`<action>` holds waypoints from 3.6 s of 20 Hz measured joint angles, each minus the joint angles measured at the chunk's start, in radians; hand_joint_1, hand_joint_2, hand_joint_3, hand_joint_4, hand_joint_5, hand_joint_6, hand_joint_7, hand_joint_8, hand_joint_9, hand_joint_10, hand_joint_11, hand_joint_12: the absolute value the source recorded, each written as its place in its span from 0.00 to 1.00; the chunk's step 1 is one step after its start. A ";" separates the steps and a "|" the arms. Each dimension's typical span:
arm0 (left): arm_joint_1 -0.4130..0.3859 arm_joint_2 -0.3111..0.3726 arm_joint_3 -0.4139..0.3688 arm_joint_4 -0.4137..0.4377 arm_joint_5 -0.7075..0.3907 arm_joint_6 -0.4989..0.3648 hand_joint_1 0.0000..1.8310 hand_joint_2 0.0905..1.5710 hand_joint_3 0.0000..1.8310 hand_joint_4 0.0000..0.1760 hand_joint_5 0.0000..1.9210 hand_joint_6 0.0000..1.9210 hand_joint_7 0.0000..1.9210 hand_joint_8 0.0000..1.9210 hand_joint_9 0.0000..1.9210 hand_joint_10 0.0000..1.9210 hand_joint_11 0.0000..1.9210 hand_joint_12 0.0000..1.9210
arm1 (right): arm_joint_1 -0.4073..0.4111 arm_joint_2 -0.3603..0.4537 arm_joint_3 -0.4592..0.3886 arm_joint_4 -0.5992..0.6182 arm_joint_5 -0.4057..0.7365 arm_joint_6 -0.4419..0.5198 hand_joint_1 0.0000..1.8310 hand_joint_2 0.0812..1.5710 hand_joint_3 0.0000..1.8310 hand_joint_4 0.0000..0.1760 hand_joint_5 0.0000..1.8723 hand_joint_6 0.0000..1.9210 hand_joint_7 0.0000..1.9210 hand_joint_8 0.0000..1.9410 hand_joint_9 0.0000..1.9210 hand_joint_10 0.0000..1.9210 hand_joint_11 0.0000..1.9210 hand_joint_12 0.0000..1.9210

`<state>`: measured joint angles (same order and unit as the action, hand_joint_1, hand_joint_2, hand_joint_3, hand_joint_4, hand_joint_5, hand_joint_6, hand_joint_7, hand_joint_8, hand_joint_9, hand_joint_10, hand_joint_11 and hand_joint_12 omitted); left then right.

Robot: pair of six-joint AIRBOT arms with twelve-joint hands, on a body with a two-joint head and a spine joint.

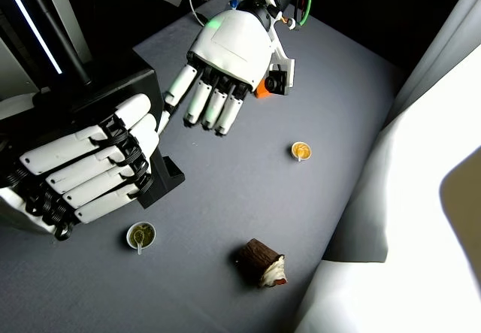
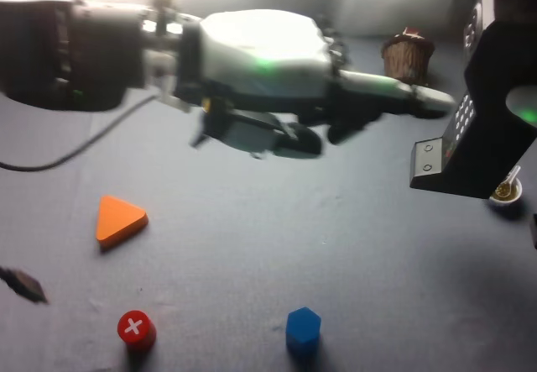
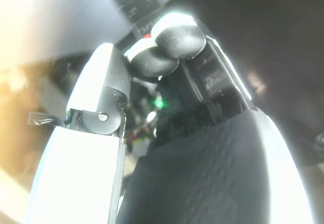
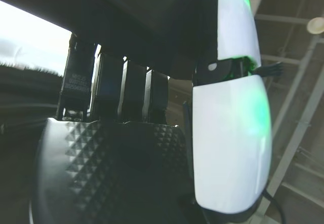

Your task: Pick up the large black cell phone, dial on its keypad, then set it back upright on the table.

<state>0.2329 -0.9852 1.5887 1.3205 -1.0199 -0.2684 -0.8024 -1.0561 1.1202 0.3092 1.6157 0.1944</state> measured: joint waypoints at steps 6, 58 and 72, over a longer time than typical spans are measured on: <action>0.137 0.047 0.056 -0.174 -0.121 -0.333 0.70 0.82 0.00 0.00 0.04 0.00 0.32 0.84 0.42 1.00 0.42 1.00 | -0.010 -0.024 0.034 0.015 -0.003 0.000 0.81 0.68 0.00 0.00 0.49 0.50 0.48 0.50 0.51 0.52 0.48 0.77; -0.031 0.103 -0.095 0.449 0.211 -1.331 0.00 0.74 0.00 0.06 0.11 0.00 0.09 0.00 0.07 0.00 0.00 0.22 | 0.040 -0.200 0.343 0.016 -0.134 0.158 0.81 0.68 0.00 0.00 0.48 0.48 0.47 0.51 0.53 0.51 0.45 0.80; -0.054 0.103 -0.114 0.513 0.196 -1.403 0.00 0.74 0.00 0.05 0.11 0.00 0.11 0.00 0.09 0.00 0.00 0.26 | 0.032 -0.200 0.342 -0.010 -0.166 0.156 0.82 0.68 0.00 0.00 0.49 0.48 0.48 0.49 0.54 0.48 0.47 0.77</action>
<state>0.1791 -0.8822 1.4746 1.8336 -0.8242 -1.6711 -0.7708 -1.2556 1.4624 0.2989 1.4498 0.3500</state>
